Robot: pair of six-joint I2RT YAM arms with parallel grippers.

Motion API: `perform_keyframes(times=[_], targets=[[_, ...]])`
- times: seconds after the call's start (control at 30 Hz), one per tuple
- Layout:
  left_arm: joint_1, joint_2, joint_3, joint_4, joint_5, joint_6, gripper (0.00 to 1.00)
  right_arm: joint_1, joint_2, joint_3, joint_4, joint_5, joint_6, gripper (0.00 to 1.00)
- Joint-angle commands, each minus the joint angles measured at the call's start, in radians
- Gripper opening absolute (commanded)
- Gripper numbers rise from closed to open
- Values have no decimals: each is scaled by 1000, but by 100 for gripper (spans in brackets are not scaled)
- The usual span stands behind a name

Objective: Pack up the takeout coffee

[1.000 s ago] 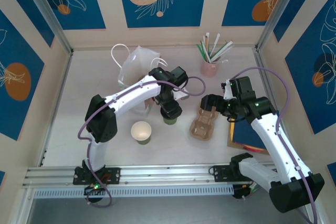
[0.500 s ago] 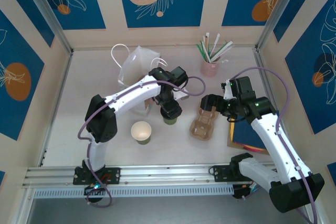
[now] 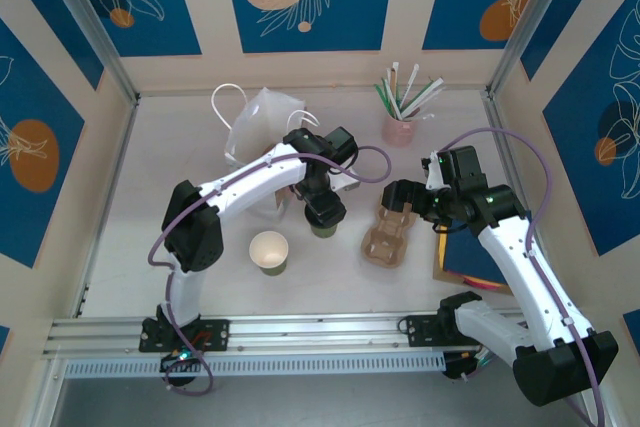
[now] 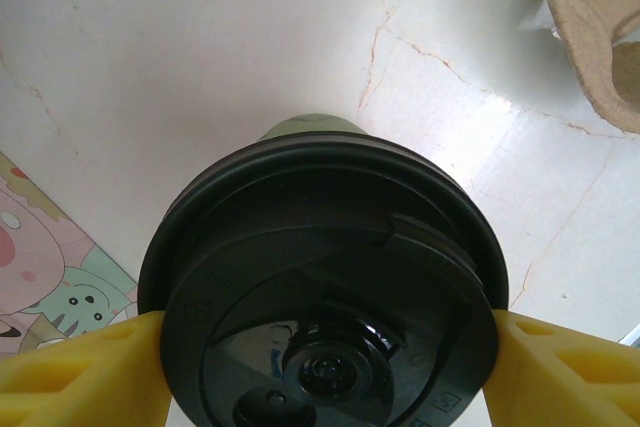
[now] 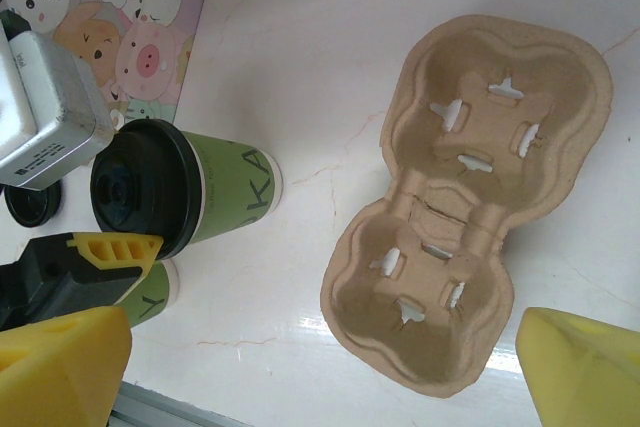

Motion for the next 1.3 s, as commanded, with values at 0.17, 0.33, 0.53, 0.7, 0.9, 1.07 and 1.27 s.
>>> perform_keyframes(times=[0.17,0.33,0.53,0.7,0.9,1.07,1.27], targets=[[-7,32,34,-54,-10,-5,75,-6,-19,4,-6,-26,-5,99],[-10,39,36,-58,-20,-4,75,-7,-18,5,-7,-27,-4,99],[-9,42,40,-69,-29,-1,74,-6,-19,4,-6,-26,-4,99],[-11,45,42,-75,-27,-1,76,-7,-18,2,-6,-27,-5,99],[-10,50,43,-78,-25,1,76,-7,-21,1,-5,-25,-5,99],[-11,52,42,-84,-29,-1,75,-6,-23,-5,-2,-25,-4,99],[-12,49,43,-84,-33,-1,74,-8,-23,1,-3,-26,-4,99]])
